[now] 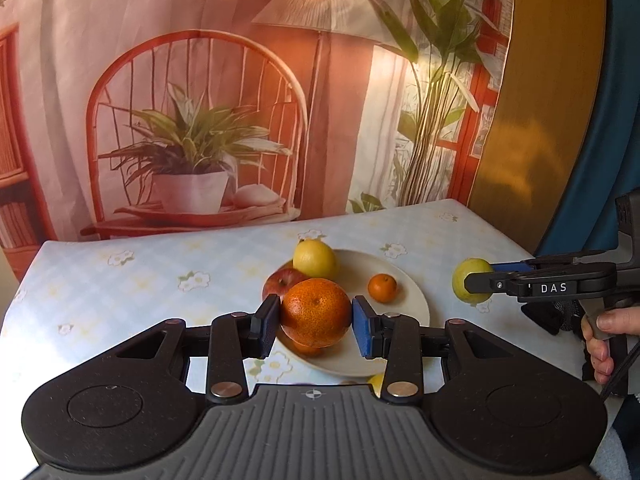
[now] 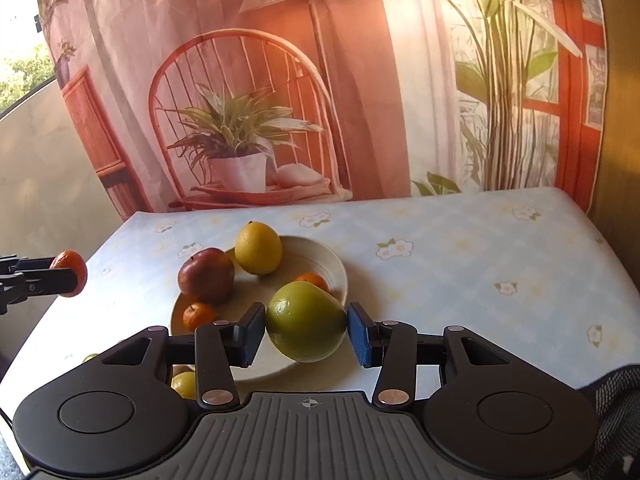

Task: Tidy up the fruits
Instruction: 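Carry the tangerine and the lime onto the cream plate and open both tools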

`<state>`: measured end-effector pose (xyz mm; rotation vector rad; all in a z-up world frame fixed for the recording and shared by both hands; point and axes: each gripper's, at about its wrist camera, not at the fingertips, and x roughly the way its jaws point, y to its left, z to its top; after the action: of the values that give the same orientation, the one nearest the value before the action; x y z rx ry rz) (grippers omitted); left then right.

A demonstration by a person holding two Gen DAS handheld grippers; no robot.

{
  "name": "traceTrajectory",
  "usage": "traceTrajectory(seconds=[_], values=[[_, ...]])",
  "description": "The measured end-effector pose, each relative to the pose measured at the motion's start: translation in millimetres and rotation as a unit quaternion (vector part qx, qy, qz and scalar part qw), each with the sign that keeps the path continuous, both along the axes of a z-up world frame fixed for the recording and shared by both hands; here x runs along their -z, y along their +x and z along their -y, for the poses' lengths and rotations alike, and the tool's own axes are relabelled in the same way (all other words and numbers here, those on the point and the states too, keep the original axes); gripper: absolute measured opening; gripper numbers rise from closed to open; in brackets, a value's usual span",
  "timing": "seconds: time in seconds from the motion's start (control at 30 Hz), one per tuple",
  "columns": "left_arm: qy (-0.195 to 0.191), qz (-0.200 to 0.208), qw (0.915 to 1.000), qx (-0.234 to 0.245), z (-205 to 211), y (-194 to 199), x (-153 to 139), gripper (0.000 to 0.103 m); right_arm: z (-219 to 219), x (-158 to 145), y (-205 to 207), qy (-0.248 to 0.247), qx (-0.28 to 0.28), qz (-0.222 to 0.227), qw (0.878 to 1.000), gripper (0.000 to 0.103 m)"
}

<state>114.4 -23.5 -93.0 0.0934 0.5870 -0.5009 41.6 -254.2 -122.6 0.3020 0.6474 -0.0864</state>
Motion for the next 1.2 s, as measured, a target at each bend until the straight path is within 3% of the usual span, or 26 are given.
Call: traceTrajectory(seconds=[0.17,0.37,0.6,0.93,1.2], values=[[0.0,-0.034,0.9991,0.026,24.6,31.3,17.0,0.041,7.8,3.7,24.4,-0.021,-0.022,-0.012,0.999,0.041],[0.038,-0.07,0.9952,0.058,51.8,53.1,52.7,0.041,12.3,18.5,43.6,-0.016,-0.052,-0.03,0.998,0.041],[0.056,-0.101,0.9906,0.074,60.5,66.7,75.7,0.041,5.2,31.8,62.0,-0.017,-0.088,-0.051,0.995,0.041],[0.07,-0.119,0.9873,0.079,62.8,75.2,87.0,0.041,-4.5,48.9,80.0,-0.029,-0.116,-0.083,0.989,0.041],[0.066,-0.122,0.9865,0.086,64.4,75.1,86.6,0.041,-8.4,55.3,93.8,-0.056,-0.115,-0.085,0.988,0.041]])
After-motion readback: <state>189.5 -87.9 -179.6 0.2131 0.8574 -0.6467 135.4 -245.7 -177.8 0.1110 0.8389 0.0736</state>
